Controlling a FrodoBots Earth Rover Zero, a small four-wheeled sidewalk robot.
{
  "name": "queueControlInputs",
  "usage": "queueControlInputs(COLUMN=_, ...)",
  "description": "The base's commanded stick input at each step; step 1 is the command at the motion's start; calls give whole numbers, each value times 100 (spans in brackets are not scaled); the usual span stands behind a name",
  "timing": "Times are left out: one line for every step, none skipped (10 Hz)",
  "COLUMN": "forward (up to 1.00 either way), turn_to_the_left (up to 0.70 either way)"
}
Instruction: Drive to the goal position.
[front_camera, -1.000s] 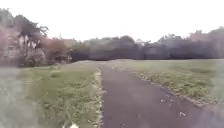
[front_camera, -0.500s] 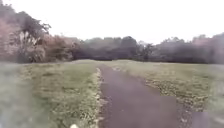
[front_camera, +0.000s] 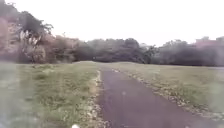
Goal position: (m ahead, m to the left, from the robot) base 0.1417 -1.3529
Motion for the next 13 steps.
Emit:
queueControlInputs(forward=100, turn_to_the_left=0)
queueControlInputs(forward=100, turn_to_the_left=0)
queueControlInputs(forward=100, turn_to_the_left=0)
queueControlInputs(forward=100, turn_to_the_left=0)
queueControlInputs(forward=100, turn_to_the_left=0)
queueControlInputs(forward=100, turn_to_the_left=0)
queueControlInputs(forward=100, turn_to_the_left=0)
queueControlInputs(forward=100, turn_to_the_left=0)
queueControlInputs(forward=100, turn_to_the_left=0)
queueControlInputs(forward=100, turn_to_the_left=0)
queueControlInputs(forward=100, turn_to_the_left=0)
queueControlInputs(forward=100, turn_to_the_left=0)
queueControlInputs(forward=100, turn_to_the_left=0)
